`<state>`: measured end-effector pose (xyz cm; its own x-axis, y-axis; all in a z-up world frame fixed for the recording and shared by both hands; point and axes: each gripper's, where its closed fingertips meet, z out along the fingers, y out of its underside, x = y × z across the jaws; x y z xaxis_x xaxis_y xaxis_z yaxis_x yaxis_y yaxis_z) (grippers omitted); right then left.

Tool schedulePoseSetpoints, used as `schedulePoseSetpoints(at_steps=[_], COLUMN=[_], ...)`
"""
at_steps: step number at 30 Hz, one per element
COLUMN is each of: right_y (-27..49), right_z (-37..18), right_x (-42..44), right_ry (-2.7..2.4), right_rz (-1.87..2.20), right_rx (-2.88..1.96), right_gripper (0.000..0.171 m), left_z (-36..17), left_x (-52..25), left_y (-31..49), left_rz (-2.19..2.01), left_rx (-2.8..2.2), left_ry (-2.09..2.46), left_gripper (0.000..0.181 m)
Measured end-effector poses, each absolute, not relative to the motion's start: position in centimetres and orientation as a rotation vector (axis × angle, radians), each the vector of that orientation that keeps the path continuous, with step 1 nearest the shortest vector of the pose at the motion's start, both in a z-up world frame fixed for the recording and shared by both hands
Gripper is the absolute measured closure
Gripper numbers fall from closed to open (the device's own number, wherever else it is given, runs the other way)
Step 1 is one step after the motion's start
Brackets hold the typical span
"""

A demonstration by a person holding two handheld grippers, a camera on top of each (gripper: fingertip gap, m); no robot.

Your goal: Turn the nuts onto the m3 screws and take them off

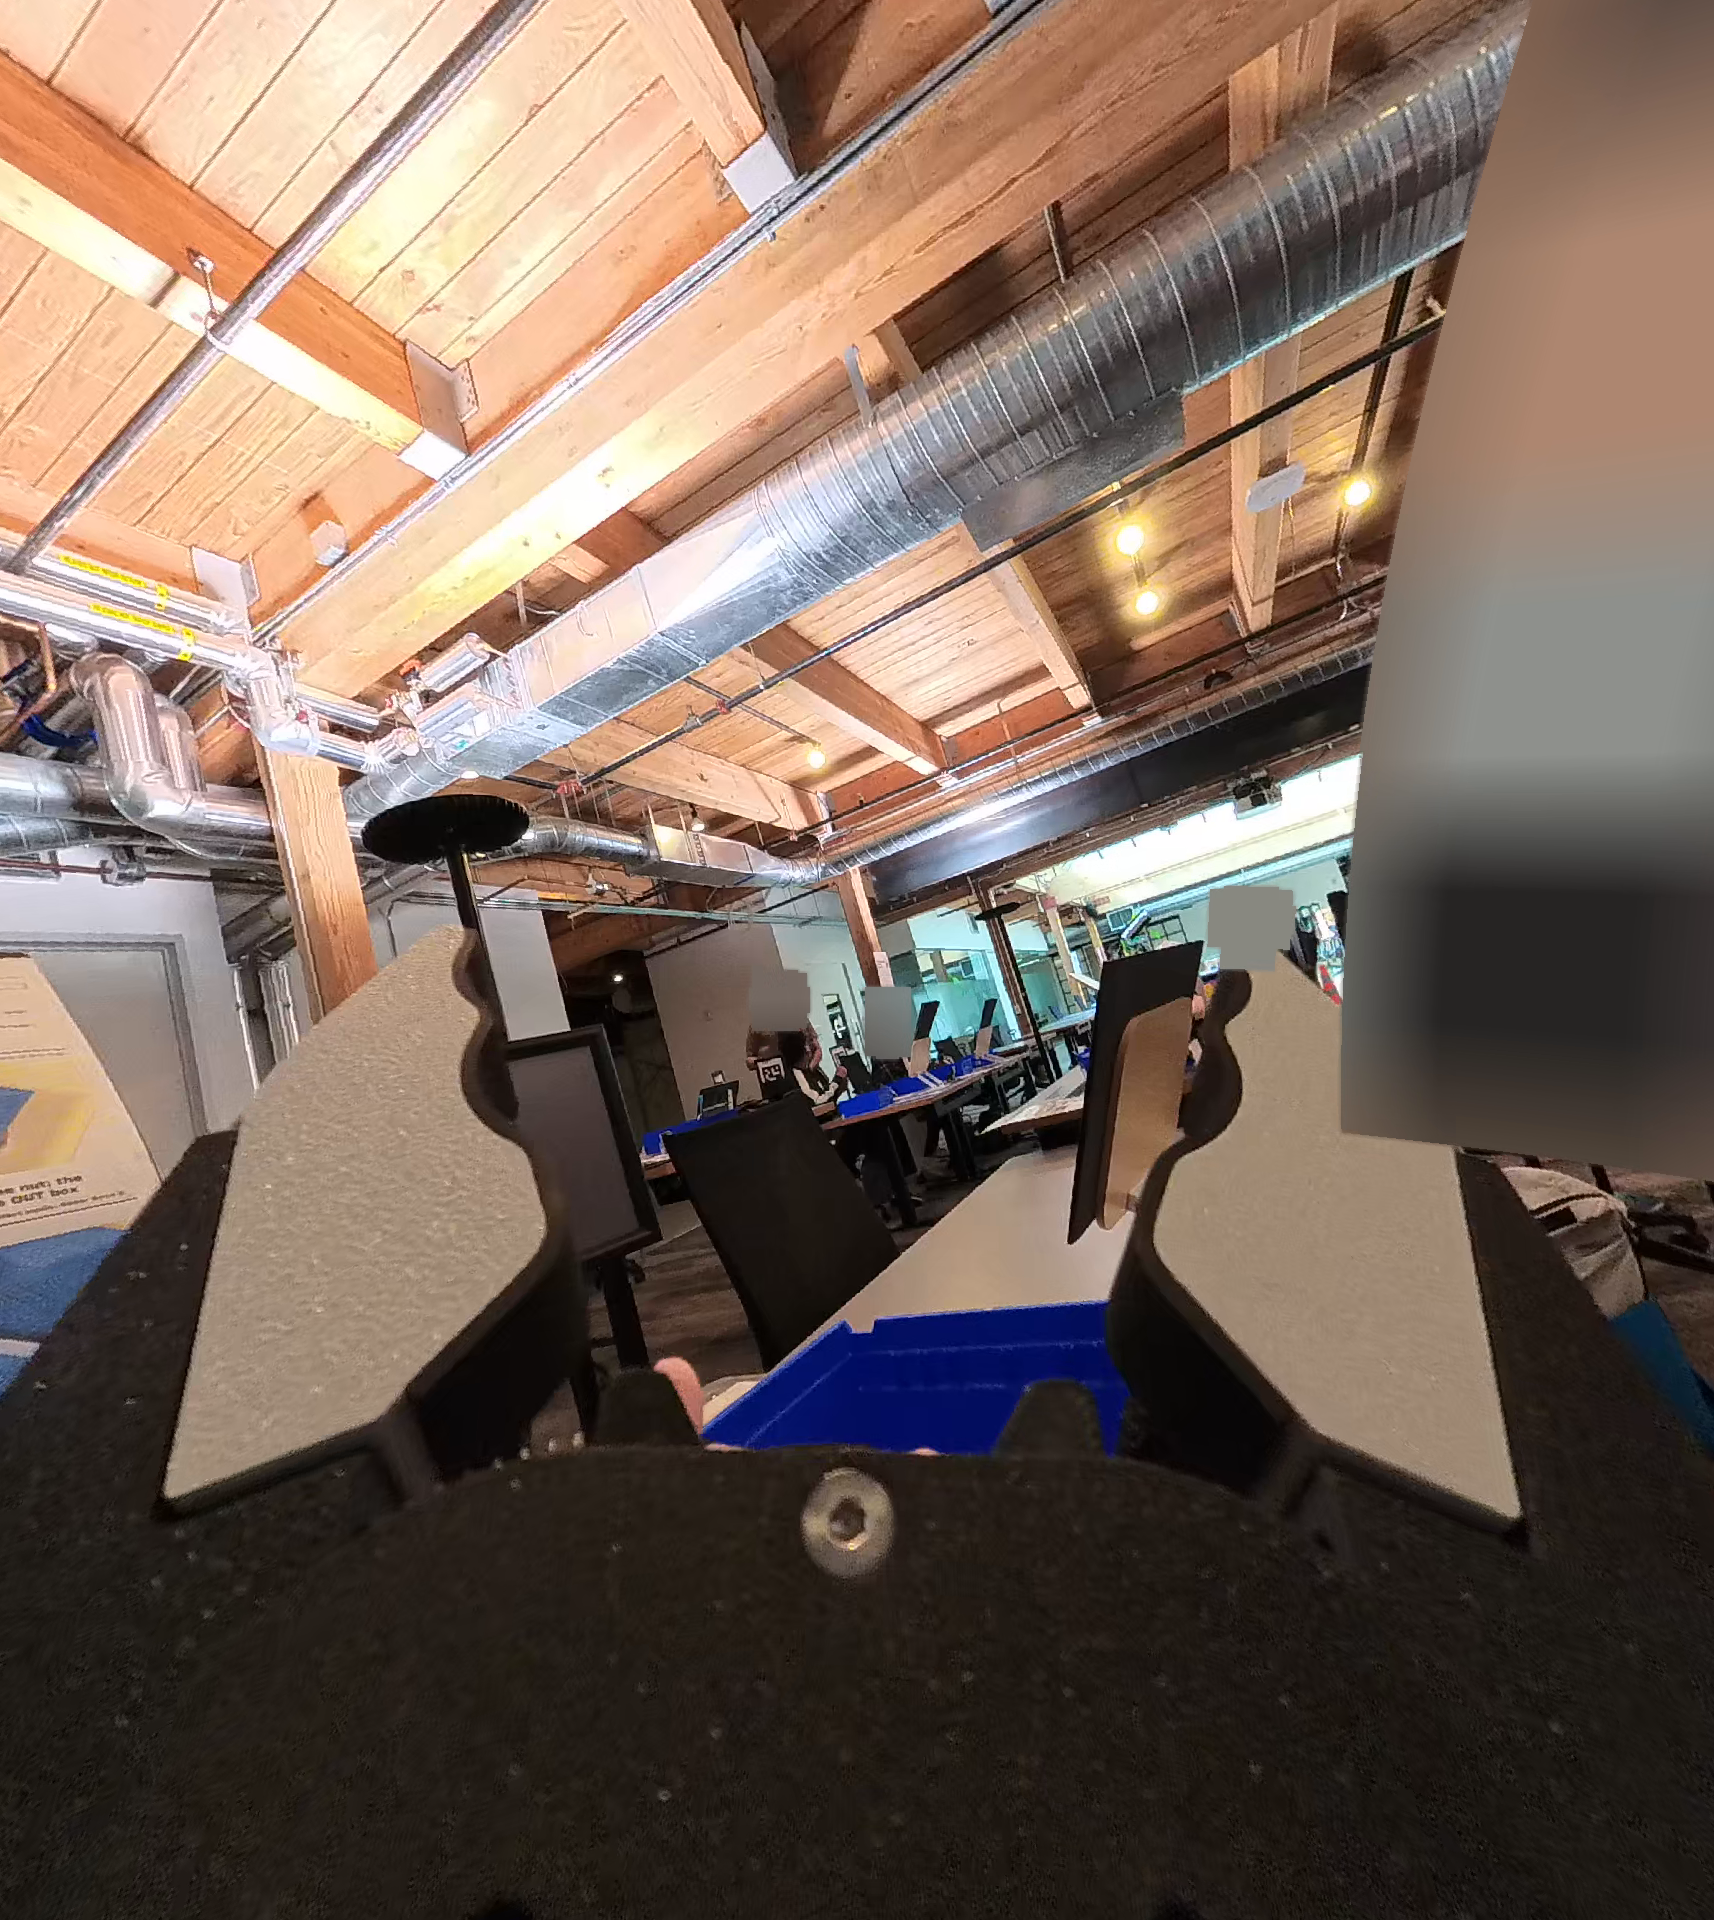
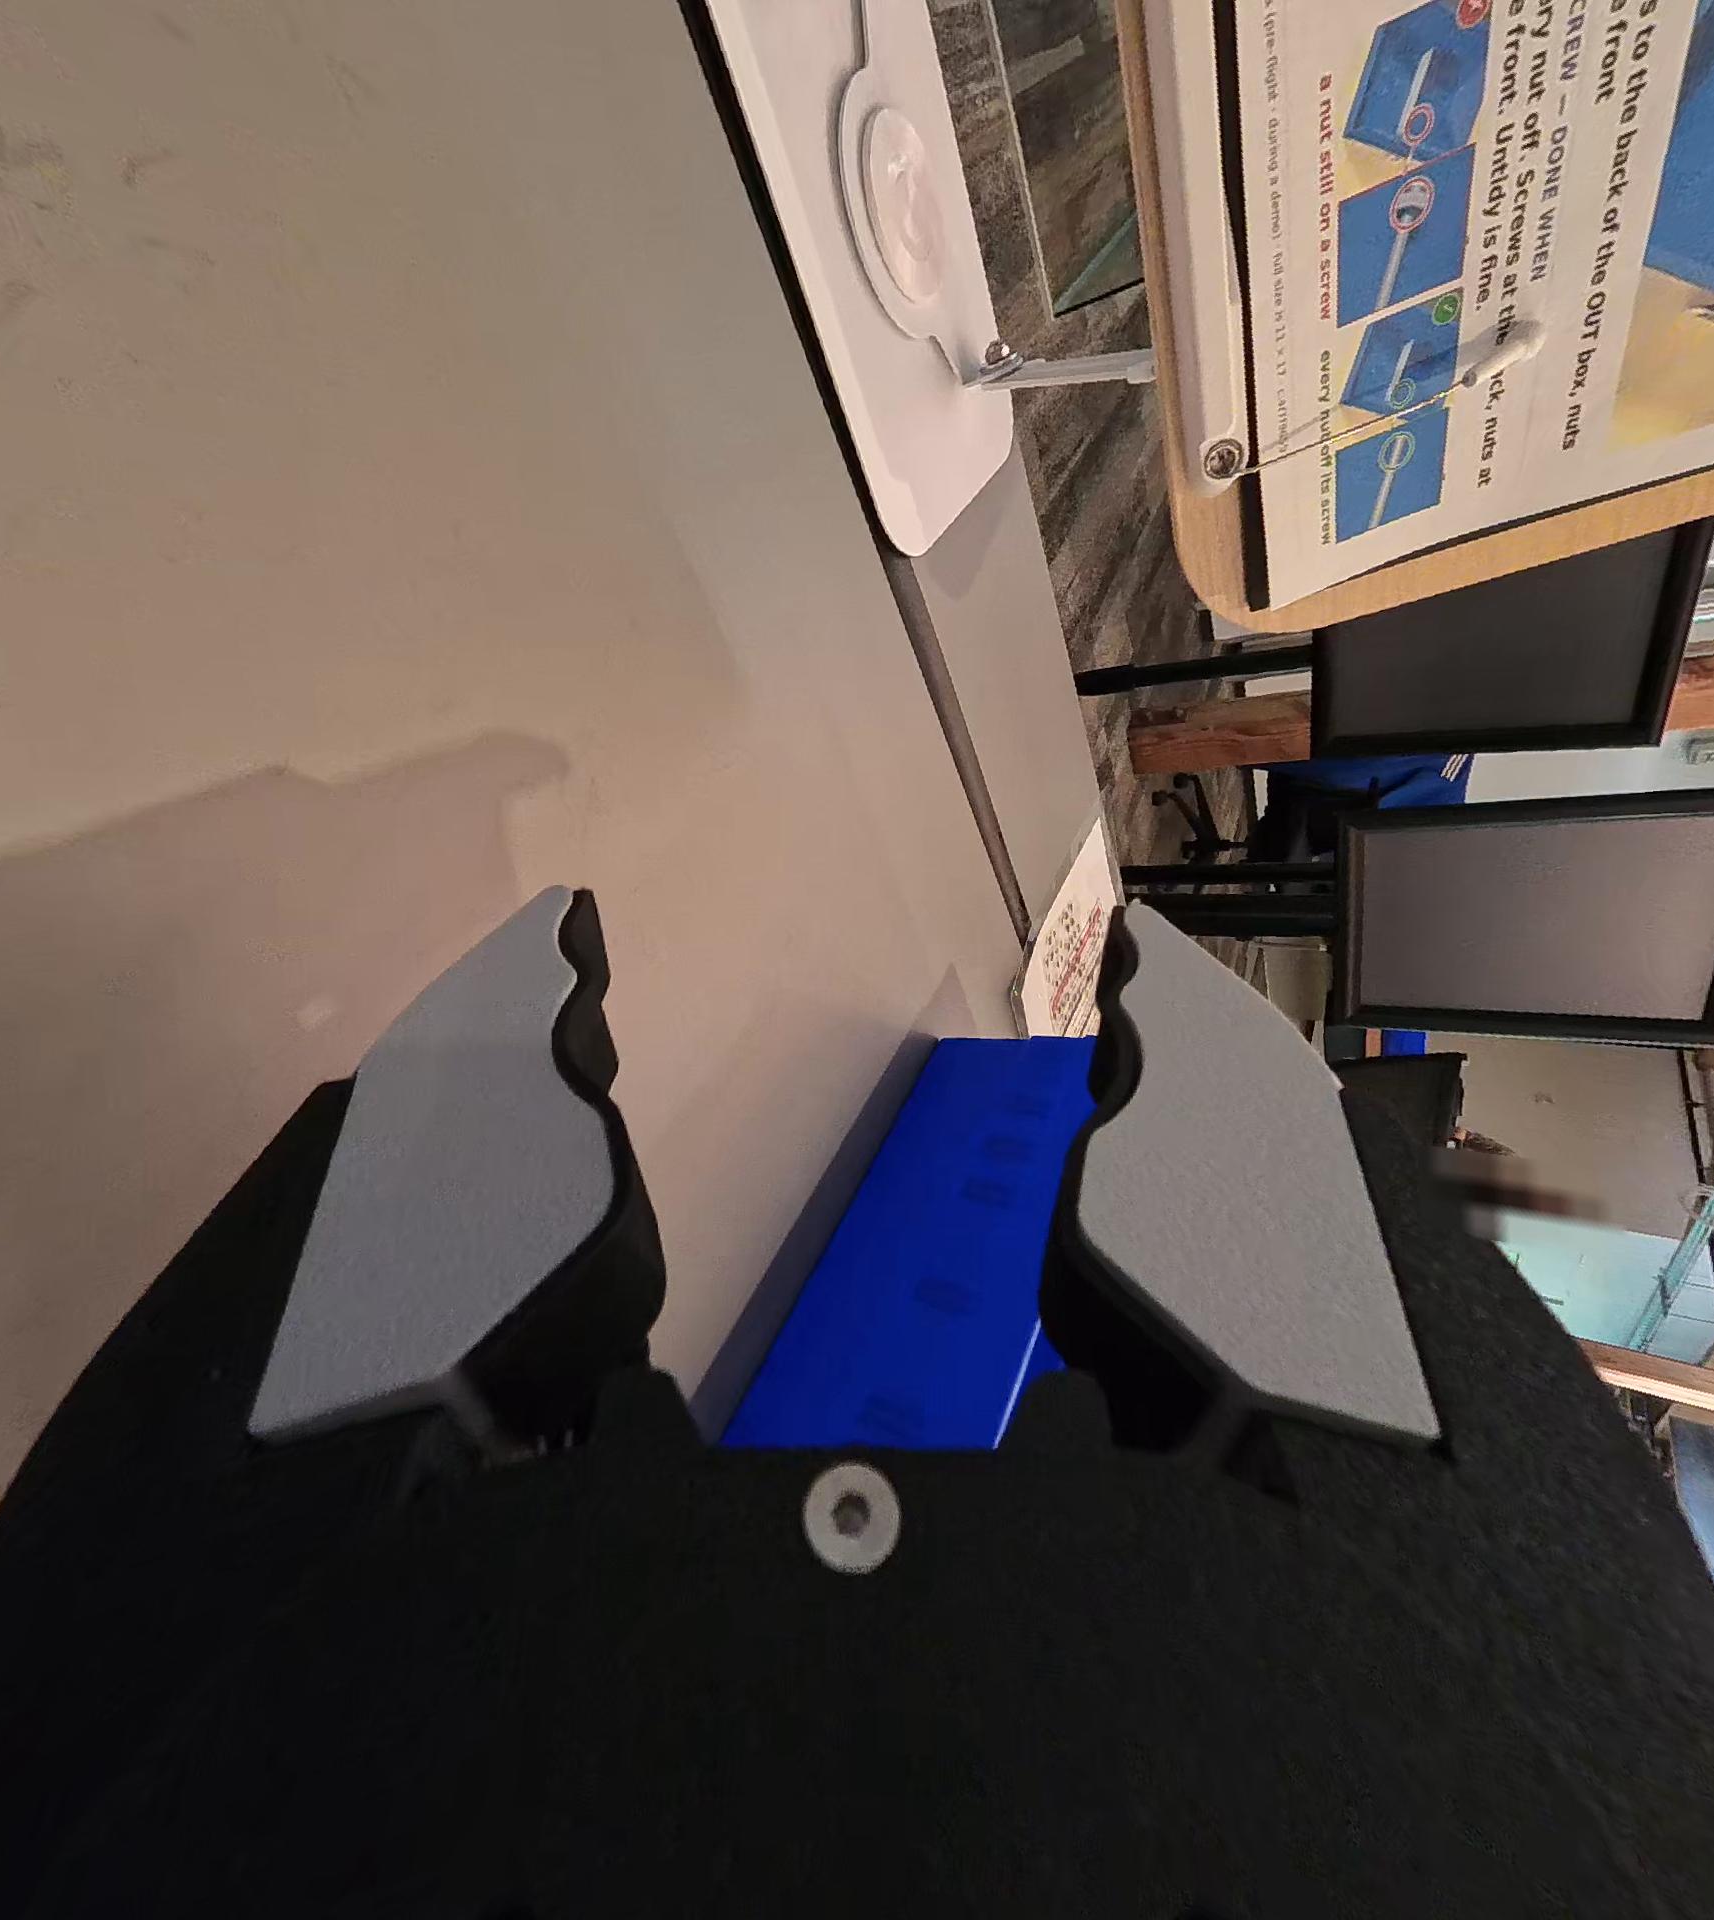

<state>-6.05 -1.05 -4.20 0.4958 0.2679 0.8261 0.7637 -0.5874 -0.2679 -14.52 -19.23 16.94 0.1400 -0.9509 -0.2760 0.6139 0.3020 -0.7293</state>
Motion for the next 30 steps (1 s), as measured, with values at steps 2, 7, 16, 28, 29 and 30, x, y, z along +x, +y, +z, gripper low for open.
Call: schedulePoseSetpoints(at_steps=[2, 7, 16, 28, 29, 30], right_y=[-1.0, -0.9, -0.1, 2.9, 2.9, 2.8], right_z=[-4.4, -4.3, -2.9, -0.6, -0.1, 0.4], right_x=[-6.1, -6.1, -4.9, 0.0, -0.3, -0.8], right_ry=[-0.850, -0.855, -0.782, -0.482, -0.460, -0.448], right_rz=[-1.006, -0.995, -0.909, -0.509, -0.424, -0.335], right_rx=[-2.115, -2.109, -2.065, -1.902, -1.875, -1.852], right_gripper=[0.081, 0.082, 0.081, 0.084, 0.085, 0.087], left_z=[17.4, 19.9, 23.0, 14.8, 14.0, 13.4], left_x=[-14.9, -17.2, -20.7, -22.4, -22.9, -23.7], left_y=[-19.6, -22.1, -20.3, 0.8, 1.7, 2.3], left_rz=[-1.226, -1.182, -1.072, -0.535, -0.519, -0.505], left_rx=[-0.504, -0.393, -0.398, -1.240, -1.305, -1.364], left_ry=[0.797, 0.787, 0.726, 0.767, 0.785, 0.806], left_gripper=[0.054, 0.056, 0.060, 0.080, 0.084, 0.090])
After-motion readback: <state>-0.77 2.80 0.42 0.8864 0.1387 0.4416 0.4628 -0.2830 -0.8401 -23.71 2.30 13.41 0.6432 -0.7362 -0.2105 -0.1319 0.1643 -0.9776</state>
